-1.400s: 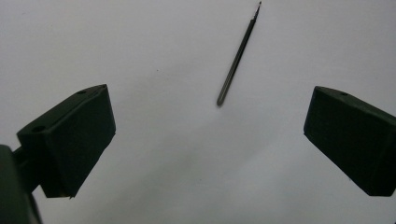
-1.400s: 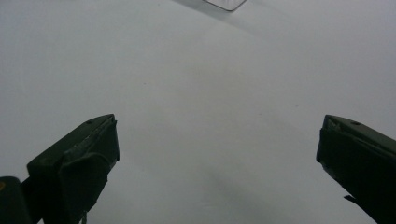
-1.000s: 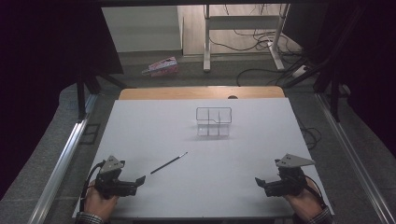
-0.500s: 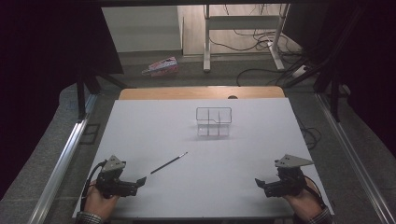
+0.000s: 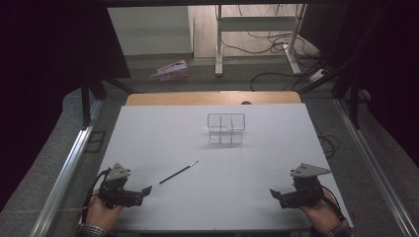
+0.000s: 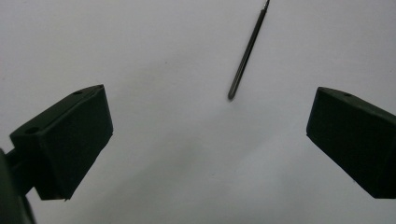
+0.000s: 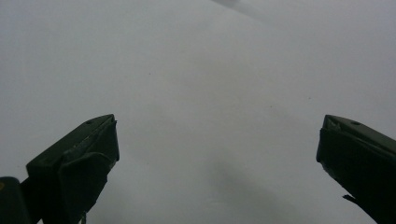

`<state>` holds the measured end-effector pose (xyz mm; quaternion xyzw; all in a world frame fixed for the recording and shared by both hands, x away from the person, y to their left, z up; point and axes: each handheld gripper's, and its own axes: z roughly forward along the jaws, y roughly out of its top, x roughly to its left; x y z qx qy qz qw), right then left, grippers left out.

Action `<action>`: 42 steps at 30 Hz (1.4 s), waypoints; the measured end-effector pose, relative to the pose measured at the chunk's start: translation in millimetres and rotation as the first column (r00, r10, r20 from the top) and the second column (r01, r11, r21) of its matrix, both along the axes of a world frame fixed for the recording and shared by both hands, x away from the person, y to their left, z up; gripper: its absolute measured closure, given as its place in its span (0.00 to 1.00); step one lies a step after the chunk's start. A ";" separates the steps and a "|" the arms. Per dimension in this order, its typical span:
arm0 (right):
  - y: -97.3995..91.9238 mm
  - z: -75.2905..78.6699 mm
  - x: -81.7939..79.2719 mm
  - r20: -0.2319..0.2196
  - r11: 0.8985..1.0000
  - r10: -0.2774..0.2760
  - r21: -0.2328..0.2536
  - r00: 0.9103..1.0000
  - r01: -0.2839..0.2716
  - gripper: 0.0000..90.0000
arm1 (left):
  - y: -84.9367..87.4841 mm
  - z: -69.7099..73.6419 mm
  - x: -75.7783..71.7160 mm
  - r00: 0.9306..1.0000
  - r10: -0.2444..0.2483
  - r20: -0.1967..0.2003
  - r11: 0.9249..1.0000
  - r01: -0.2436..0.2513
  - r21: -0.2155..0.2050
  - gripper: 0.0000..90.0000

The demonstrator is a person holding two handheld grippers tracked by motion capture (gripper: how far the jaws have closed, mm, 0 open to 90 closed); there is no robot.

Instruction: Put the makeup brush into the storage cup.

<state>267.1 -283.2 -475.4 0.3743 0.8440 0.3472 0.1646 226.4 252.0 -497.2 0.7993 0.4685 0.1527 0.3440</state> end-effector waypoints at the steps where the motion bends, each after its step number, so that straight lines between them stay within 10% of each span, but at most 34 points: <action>1: 0.0 0.0 0.1 -0.002 1.000 -0.002 0.001 1.000 0.002 0.00 | 0.0 0.0 0.0 1.000 0.000 0.000 1.000 0.000 0.000 0.01; 22: -0.1 -1.2 1.6 -0.021 1.000 -0.006 -0.006 1.000 0.006 0.00 | -3.6 7.0 10.5 0.998 -0.033 -0.046 0.992 0.038 0.119 0.01; 42: 1.7 -2.2 2.7 -0.024 1.000 0.005 -0.024 1.000 -0.006 0.00 | -6.9 12.6 28.1 0.989 -0.083 -0.121 0.968 0.109 0.226 0.01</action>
